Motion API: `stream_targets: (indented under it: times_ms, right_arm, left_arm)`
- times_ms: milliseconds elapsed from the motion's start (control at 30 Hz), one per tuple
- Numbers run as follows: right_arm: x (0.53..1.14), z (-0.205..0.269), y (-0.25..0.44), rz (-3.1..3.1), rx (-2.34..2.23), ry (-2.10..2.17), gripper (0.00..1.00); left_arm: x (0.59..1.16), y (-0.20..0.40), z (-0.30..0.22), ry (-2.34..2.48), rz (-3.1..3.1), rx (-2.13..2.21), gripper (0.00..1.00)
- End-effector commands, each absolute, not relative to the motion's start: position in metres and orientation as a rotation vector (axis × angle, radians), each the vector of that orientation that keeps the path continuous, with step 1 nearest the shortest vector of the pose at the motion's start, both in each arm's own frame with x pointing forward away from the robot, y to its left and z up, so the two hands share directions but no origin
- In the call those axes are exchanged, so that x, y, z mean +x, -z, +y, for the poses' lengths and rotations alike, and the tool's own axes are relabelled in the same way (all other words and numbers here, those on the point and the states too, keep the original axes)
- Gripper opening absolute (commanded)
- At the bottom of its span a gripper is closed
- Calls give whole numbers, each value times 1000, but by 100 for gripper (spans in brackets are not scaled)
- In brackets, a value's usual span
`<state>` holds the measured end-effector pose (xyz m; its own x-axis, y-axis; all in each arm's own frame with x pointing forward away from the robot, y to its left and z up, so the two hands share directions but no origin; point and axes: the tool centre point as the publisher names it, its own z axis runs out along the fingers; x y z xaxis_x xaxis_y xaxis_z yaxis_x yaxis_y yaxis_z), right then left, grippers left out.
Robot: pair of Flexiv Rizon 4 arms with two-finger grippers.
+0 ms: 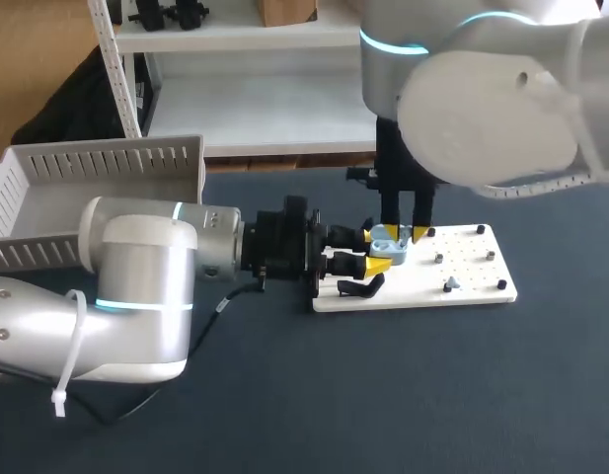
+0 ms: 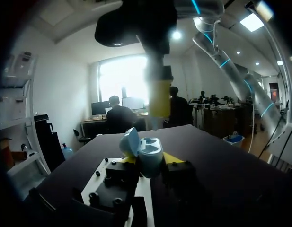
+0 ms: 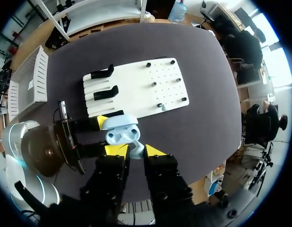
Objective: Pick up each earbud case from the left stands, insert the matching earbuds, close the lid, and place the case in the box.
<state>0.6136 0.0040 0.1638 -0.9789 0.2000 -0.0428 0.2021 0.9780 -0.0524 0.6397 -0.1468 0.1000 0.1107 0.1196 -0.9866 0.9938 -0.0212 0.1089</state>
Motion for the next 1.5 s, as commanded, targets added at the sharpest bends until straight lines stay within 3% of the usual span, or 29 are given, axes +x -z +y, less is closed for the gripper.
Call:
stream_targets:
  times_ms: [33,1500]
  right_arm:
    - [621,9,-163,3090,350,108,0]
    - [626,6,-151,3072,547,120,0]
  left_arm:
    - [639,-99,-147,1075,1205,1355,0]
    - [639,-99,-147,1075,1205,1355,0]
